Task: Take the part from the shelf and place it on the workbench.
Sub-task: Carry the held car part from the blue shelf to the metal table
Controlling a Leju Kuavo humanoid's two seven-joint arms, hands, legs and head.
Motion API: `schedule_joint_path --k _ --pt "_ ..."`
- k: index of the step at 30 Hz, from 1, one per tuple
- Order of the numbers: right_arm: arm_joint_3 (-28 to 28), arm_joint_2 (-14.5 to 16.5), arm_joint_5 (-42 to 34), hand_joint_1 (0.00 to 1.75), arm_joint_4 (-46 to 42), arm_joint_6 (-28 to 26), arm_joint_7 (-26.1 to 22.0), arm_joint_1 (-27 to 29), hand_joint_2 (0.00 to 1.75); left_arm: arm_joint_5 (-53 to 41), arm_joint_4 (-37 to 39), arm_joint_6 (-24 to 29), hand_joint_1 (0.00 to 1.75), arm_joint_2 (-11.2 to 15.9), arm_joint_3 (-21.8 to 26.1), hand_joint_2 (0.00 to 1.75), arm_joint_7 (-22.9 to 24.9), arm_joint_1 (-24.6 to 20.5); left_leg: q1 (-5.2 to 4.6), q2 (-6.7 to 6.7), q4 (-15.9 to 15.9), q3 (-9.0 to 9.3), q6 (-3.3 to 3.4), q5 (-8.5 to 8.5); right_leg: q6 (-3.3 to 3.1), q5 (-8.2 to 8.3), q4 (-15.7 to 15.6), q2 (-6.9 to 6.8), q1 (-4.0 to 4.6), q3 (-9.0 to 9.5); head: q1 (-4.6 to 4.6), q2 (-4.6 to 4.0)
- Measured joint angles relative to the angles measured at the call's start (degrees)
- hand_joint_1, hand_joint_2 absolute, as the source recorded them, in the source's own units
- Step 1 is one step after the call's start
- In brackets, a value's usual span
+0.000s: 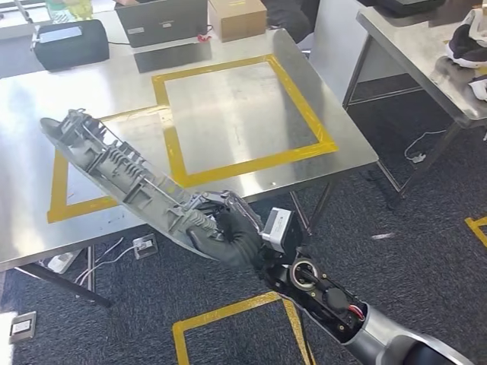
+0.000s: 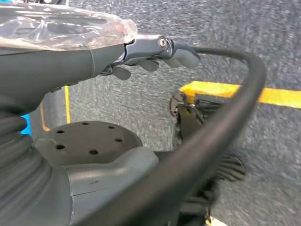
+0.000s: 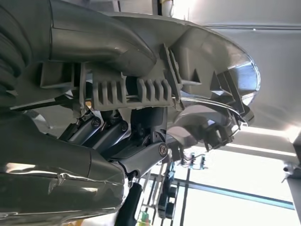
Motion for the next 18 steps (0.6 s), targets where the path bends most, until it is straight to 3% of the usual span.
schedule_joint_path --k 2,4,5,7,9,12,14,17,18 --pt "-0.20 -0.01 0.21 1.75 -0.09 -0.29 -0.05 -0.28 1.75 0.04 0.00 0.00 0.00 0.00 -0.13 1.75 0.00 0.02 0.07 -0.01 6.96 -5.45 -0.39 -2.49 -0.23 -0.65 -0.17 0.05 -0.05 0.70 -0.26 0.00" --pt "-0.32 -0.01 0.63 1.75 -0.20 -1.01 -0.19 -0.30 1.75 0.15 0.00 0.00 0.00 0.06 -0.34 1.75 0.01 0.26 0.16 0.00 8.32 -8.56 -0.60 -3.28 -0.19 -1.67 -0.18 0.23 -0.08 1.83 -0.36 0.00" --pt "-0.45 -0.01 0.87 1.75 -0.23 -1.53 -0.32 -0.30 1.75 0.22 0.00 0.00 0.00 0.11 -0.44 1.75 0.02 0.35 0.19 0.00 6.25 -8.72 -0.62 -1.78 -0.10 -2.23 -0.18 0.31 -0.10 2.56 -0.45 0.00" --pt "-0.79 -0.01 1.21 1.75 -0.29 -2.63 -0.76 -0.30 1.75 0.32 0.00 0.00 0.00 0.21 -0.58 1.75 0.02 0.42 0.19 0.01 -1.03 -7.52 -0.39 4.24 0.24 -3.37 -0.08 0.36 -0.08 4.00 -0.66 0.00" --pt "-1.21 -0.02 1.18 1.75 -0.46 -3.53 -1.34 -0.25 1.75 0.40 0.00 0.00 0.00 0.26 -0.73 1.75 0.01 0.37 -0.02 0.01 -5.74 -6.54 0.20 8.06 0.79 -4.44 0.20 0.49 0.09 4.66 -0.82 0.00" --pt "-2.27 -0.05 0.47 1.75 -1.34 -4.71 -2.09 -0.08 1.75 0.47 0.00 -0.01 0.00 0.18 -0.92 1.75 -0.16 0.32 -0.14 -0.10 -6.30 -6.01 1.14 8.28 1.80 -5.76 0.15 0.48 0.10 4.79 -0.65 0.00" --pt "-3.18 -0.17 0.09 1.75 -1.97 -5.36 -2.33 -0.04 1.75 0.48 0.00 -0.09 0.00 0.14 -0.99 1.75 -0.38 0.25 0.04 -0.05 -6.80 -5.19 1.83 7.86 2.42 -7.64 2.59 0.23 0.00 4.03 -0.43 0.00" --pt "-4.28 -0.48 -0.21 1.75 -2.33 -6.09 -2.53 0.15 1.75 0.52 0.00 -0.20 0.00 0.17 -1.12 1.75 -0.51 0.11 0.01 -0.03 -7.06 -4.24 2.47 7.10 2.97 -12.33 13.59 0.04 -0.19 -1.70 0.09 0.00" --pt "-4.55 -0.58 -0.03 1.75 -2.34 -6.47 -2.53 0.23 1.75 0.56 0.00 -0.22 0.00 0.16 -1.22 1.75 -0.55 0.12 -0.03 -0.05 -7.05 -3.97 2.49 6.82 3.05 -12.71 16.24 0.02 -0.23 -3.50 0.22 0.00"
